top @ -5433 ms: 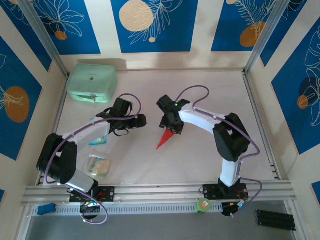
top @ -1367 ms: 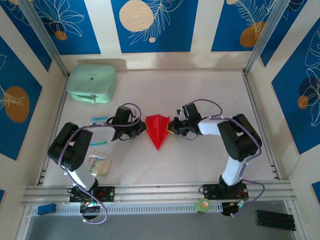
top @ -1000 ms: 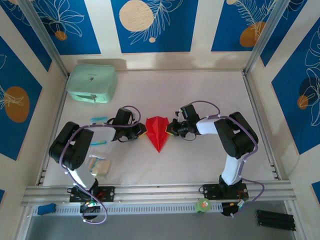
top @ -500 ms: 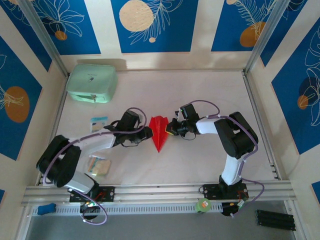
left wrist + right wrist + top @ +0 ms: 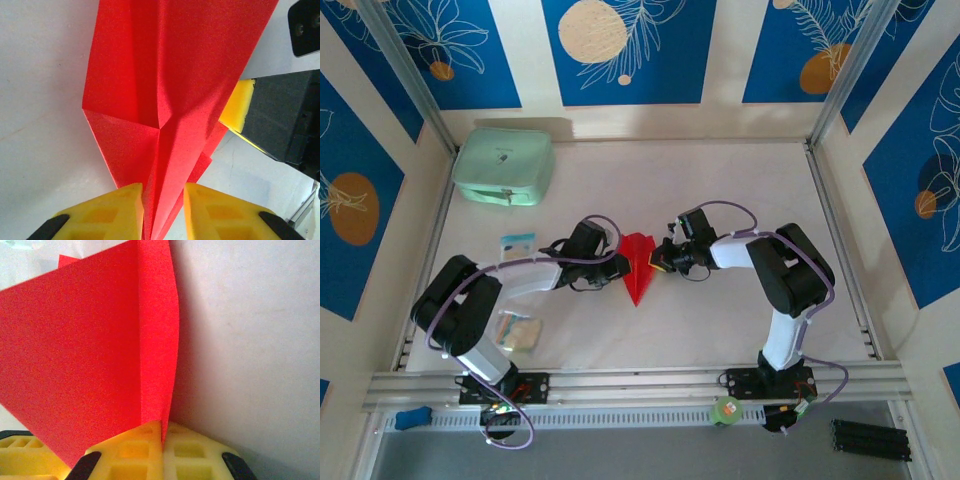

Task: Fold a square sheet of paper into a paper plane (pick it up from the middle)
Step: Turn over a paper plane at the center of the table.

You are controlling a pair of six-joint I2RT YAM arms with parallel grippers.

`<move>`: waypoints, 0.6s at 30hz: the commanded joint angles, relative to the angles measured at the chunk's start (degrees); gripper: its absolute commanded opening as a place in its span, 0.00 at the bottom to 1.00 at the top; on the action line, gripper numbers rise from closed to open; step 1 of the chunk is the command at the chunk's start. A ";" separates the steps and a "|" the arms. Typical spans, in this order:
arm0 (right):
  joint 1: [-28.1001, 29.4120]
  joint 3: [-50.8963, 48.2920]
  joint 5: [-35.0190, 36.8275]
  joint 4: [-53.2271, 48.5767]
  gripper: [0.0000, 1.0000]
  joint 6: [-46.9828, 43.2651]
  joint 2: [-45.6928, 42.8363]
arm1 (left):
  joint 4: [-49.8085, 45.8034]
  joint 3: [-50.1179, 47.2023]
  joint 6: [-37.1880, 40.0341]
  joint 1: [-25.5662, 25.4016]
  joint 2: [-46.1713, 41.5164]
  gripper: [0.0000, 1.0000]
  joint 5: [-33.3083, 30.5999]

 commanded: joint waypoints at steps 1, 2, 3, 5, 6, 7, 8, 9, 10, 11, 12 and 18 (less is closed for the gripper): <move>0.39 1.47 -1.10 -0.83 0.02 -0.39 0.81 | 1.18 1.65 0.60 -0.16 1.68 0.29 1.82; 0.33 1.48 -1.10 -0.91 0.02 -0.29 0.84 | 1.30 1.72 0.53 -0.29 2.01 0.30 2.05; 0.37 1.50 -1.14 -0.86 0.02 -0.28 0.83 | 1.44 1.72 0.48 -0.23 2.16 0.30 2.11; 0.42 1.48 -1.19 -0.85 0.02 -0.21 0.92 | 1.93 1.70 0.49 -0.36 2.26 0.30 2.63; 0.47 1.49 -1.13 -0.88 0.02 -0.19 0.92 | 2.01 1.80 0.61 -0.43 2.43 0.30 2.91; 0.42 1.50 -1.14 -0.83 0.02 -0.19 0.92 | 2.08 2.02 0.83 -0.59 2.43 0.30 3.11; 0.42 1.50 -1.18 -0.86 0.02 -0.19 0.99 | 2.05 2.28 0.96 -0.82 2.43 0.30 3.21; 0.42 1.62 -1.18 -0.95 0.02 -0.22 1.01 | 1.94 2.42 1.14 -1.02 2.49 0.29 3.21; 0.42 1.60 -1.10 -1.00 0.02 -0.20 1.01 | 1.63 2.75 1.41 -1.42 2.54 0.30 3.06; 0.46 1.57 -1.14 -0.99 0.02 -0.12 1.04 | 1.18 3.07 1.65 -1.76 2.66 0.30 2.74; 0.42 1.66 -1.10 -0.93 0.02 -0.18 1.01 | 0.66 3.41 1.92 -2.14 2.85 0.30 2.39; 0.42 1.79 -1.01 -1.17 0.02 -0.03 1.03 | -5.30 6.69 4.52 -4.67 4.26 0.30 -1.64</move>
